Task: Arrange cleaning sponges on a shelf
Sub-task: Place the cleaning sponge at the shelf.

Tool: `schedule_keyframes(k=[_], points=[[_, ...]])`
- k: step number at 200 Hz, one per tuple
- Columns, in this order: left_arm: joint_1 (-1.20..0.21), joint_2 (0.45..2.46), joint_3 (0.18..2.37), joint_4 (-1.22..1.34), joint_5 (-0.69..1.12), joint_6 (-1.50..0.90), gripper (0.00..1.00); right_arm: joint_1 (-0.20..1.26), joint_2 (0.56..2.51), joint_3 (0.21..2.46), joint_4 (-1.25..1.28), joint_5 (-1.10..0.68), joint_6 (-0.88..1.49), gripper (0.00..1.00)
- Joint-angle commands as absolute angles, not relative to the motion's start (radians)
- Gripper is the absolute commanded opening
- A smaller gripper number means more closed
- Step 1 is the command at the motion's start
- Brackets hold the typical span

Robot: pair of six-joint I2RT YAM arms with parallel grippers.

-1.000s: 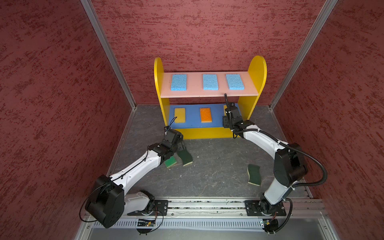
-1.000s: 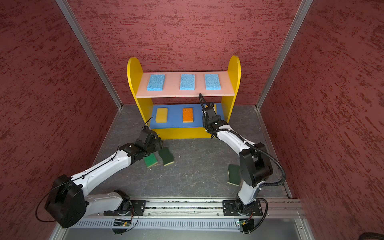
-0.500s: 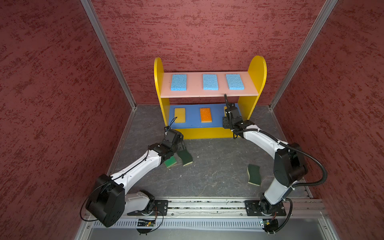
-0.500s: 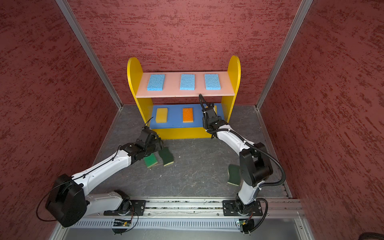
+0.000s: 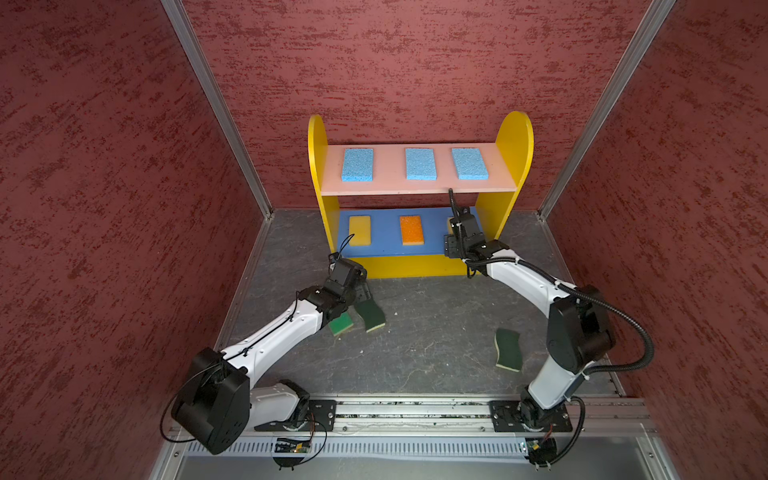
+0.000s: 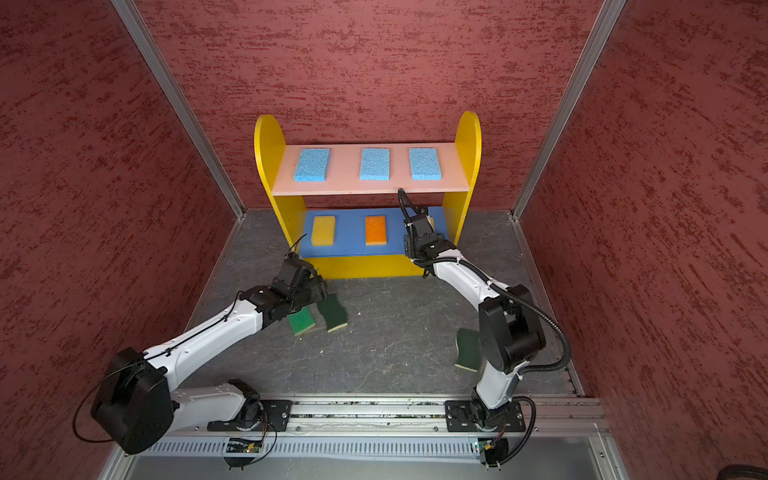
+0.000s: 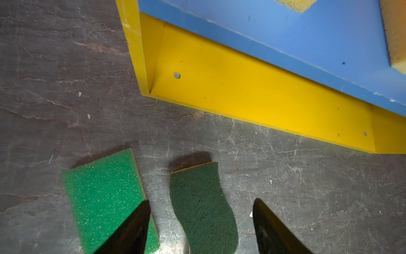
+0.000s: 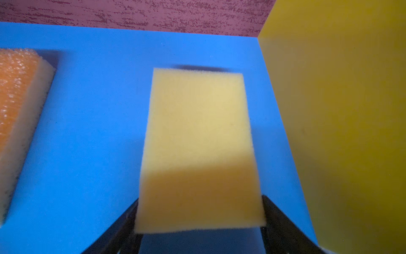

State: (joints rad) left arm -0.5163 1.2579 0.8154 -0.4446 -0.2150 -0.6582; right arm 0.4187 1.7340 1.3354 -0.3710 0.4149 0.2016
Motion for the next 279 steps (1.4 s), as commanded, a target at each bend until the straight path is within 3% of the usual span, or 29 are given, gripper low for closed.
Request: schedule_keyframes(k=[1, 156, 279], points=[[-0.515, 1.26, 0.837, -0.43, -0.213, -0.662, 0.74, 0.395, 1.737, 1.376, -0.414, 0.439, 0.209, 0.82], [-0.523, 1.218, 0.822, -0.448, -0.223, -0.67, 0.74, 0.397, 1.646, 1.352, -0.437, 0.33, 0.225, 0.91], [-0.547, 1.176, 0.821, -0.497, -0.244, -0.681, 0.74, 0.399, 1.465, 1.187, -0.442, 0.257, 0.31, 0.94]])
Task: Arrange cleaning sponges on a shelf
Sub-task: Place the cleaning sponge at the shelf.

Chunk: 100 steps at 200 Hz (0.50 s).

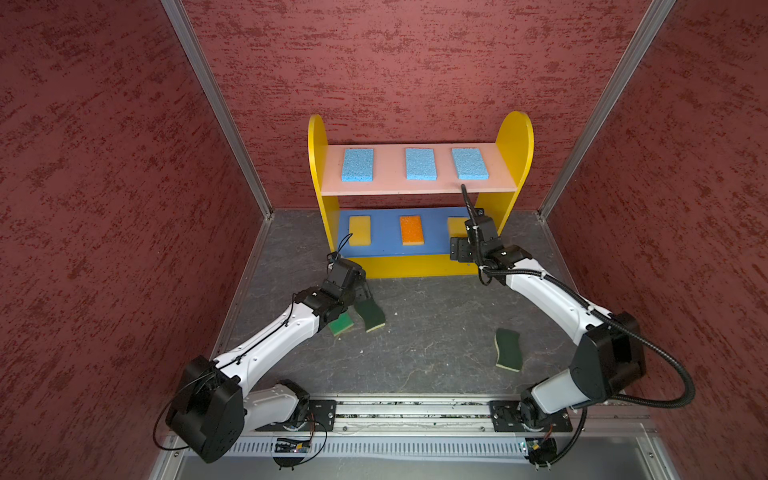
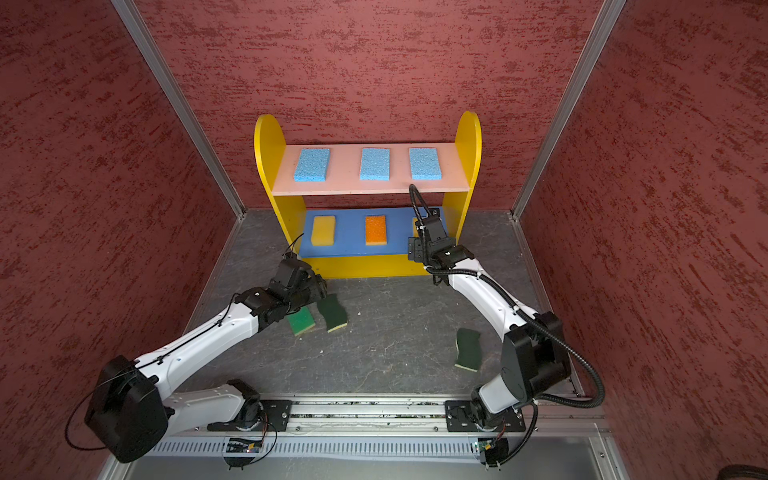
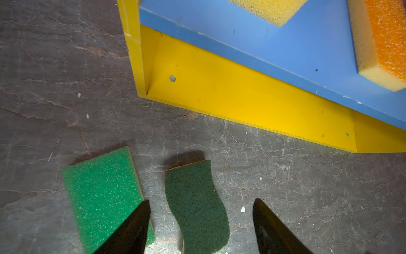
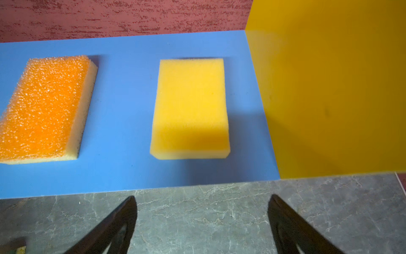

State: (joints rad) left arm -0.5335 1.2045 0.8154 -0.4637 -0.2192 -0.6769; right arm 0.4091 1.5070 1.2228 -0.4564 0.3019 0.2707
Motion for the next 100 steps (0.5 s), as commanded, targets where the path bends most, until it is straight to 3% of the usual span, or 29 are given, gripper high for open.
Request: schedule_keyframes(k=[1, 100], points=[[-0.547, 1.175, 0.822, -0.498, -0.244, -0.681, 0.74, 0.398, 1.463, 1.184, -0.442, 0.255, 0.311, 0.94], [-0.63, 1.102, 0.801, -0.593, -0.332, -0.692, 0.74, 0.398, 1.193, 0.947, -0.454, 0.172, 0.386, 0.94]])
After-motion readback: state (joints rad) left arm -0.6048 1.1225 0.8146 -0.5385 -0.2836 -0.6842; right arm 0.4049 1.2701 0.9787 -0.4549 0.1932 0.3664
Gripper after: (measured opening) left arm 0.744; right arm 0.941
